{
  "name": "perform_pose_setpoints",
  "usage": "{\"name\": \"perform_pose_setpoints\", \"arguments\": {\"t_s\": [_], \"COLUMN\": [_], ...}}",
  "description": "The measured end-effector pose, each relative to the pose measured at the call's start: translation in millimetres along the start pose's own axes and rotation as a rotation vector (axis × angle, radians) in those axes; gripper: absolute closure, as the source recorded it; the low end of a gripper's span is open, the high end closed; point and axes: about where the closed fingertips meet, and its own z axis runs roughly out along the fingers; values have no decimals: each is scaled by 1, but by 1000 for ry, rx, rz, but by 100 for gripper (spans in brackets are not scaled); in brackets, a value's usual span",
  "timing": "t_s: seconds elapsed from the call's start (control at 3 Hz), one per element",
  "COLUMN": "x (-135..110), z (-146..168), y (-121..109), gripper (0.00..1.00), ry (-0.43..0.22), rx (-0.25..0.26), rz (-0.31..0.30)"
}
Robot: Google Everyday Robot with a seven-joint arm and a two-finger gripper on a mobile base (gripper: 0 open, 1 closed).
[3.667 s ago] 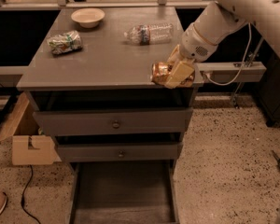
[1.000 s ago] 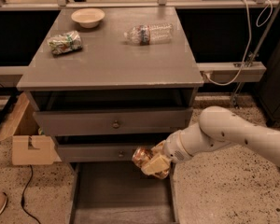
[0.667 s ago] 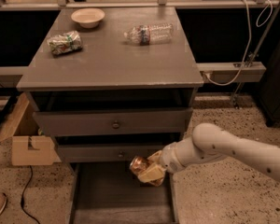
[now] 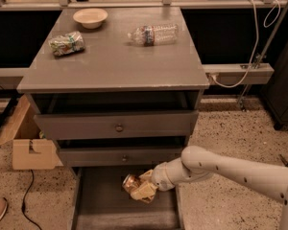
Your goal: Place orange can into bottom drawer
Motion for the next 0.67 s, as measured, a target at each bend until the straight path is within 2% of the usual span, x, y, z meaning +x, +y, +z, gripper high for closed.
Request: {"name": "perform_pose_setpoints", "arguments": {"t_s": [0.33,0.67], "x": [0,22], "z": [0,17], "y": [0,-17], "gripper": [100,100], "ry": [0,34], "rx": [0,30], "rz": [0,15]}}
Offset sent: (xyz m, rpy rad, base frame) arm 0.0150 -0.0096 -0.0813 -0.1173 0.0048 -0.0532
